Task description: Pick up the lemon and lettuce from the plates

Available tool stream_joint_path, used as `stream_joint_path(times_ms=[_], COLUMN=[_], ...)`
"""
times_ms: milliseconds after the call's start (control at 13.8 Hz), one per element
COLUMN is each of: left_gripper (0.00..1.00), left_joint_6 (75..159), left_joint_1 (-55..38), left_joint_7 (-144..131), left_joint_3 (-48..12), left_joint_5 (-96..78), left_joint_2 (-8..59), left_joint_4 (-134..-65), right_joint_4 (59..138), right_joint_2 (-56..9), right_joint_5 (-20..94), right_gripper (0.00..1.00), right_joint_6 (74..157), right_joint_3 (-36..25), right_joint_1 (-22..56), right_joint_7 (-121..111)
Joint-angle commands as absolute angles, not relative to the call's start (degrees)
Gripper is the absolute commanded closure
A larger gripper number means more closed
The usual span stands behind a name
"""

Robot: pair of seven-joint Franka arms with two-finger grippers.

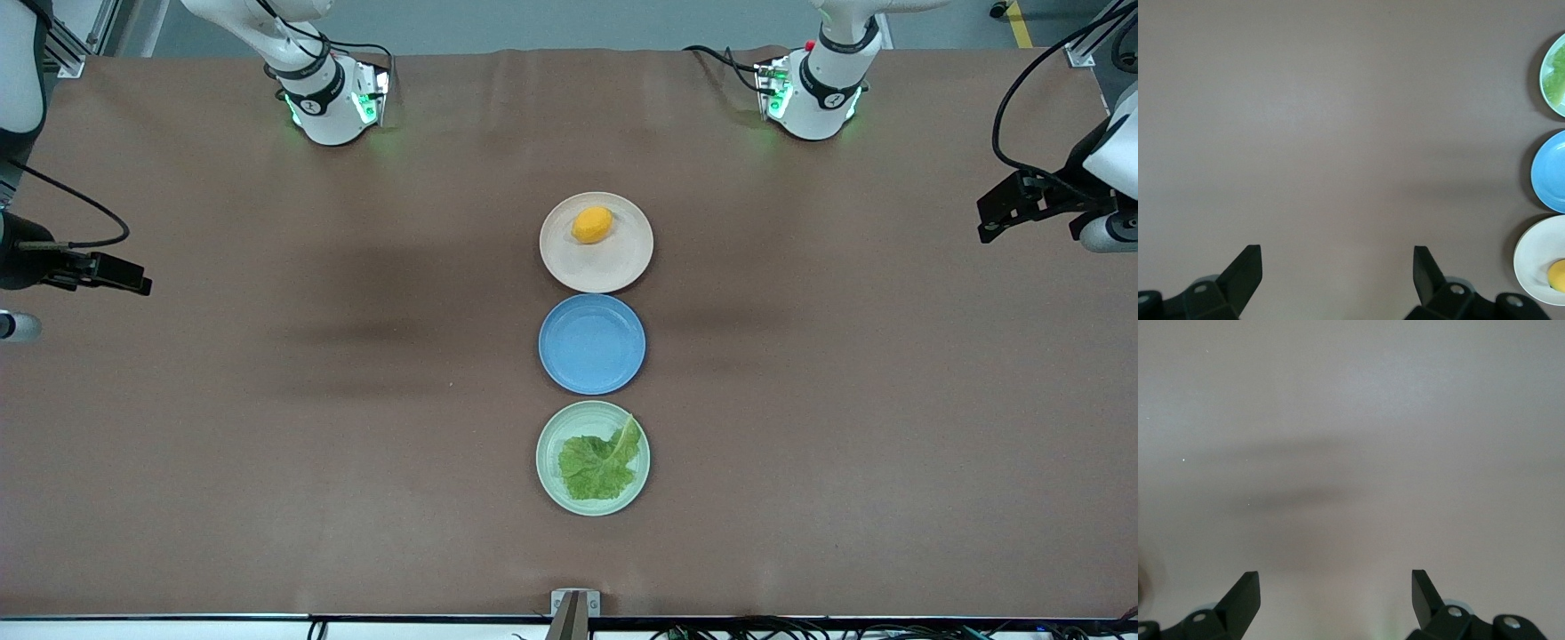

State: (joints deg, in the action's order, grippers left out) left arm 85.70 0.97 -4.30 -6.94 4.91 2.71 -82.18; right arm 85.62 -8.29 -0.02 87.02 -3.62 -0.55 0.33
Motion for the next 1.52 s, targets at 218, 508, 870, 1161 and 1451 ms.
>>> stream_joint_path(times_ms=[218,508,870,1161,1451], left_gripper=[0.0,0.0,0.0,0.0,0.0], left_joint_6=[86.31,87.53,92.01,100.17,115.54], left_joint_1=[1.67,1.41,-0.96,-5.26,-13.6], left_joint_7=[-3.6,-4.39,-4.31,-3.34,-4.48], left_joint_3=[-6.77,-6.86,-7.03,-7.12,-7.47], left_joint_5=[1.41,1.41,1.58,1.5,1.67], left_joint_2=[2.37,3.51,8.51,17.54,28.54], left_joint_4=[-82.53,-82.44,-82.44,-82.35,-81.66], right_joint_4=[93.95,95.71,96.33,96.24,96.42], right_joint_2=[0.43,3.6,5.18,5.36,5.45], right_joint_5=[0.18,0.26,0.35,1.05,1.14], right_gripper=[0.0,0.0,0.0,0.0,0.0], right_joint_6=[89.03,88.95,89.56,90.26,90.35], right_joint_3=[-3.43,-3.43,-3.43,-3.52,-3.78], right_joint_1=[-0.7,-0.79,-0.7,-0.79,-0.97], right_joint_7=[0.0,-0.09,-0.35,-0.53,-2.11])
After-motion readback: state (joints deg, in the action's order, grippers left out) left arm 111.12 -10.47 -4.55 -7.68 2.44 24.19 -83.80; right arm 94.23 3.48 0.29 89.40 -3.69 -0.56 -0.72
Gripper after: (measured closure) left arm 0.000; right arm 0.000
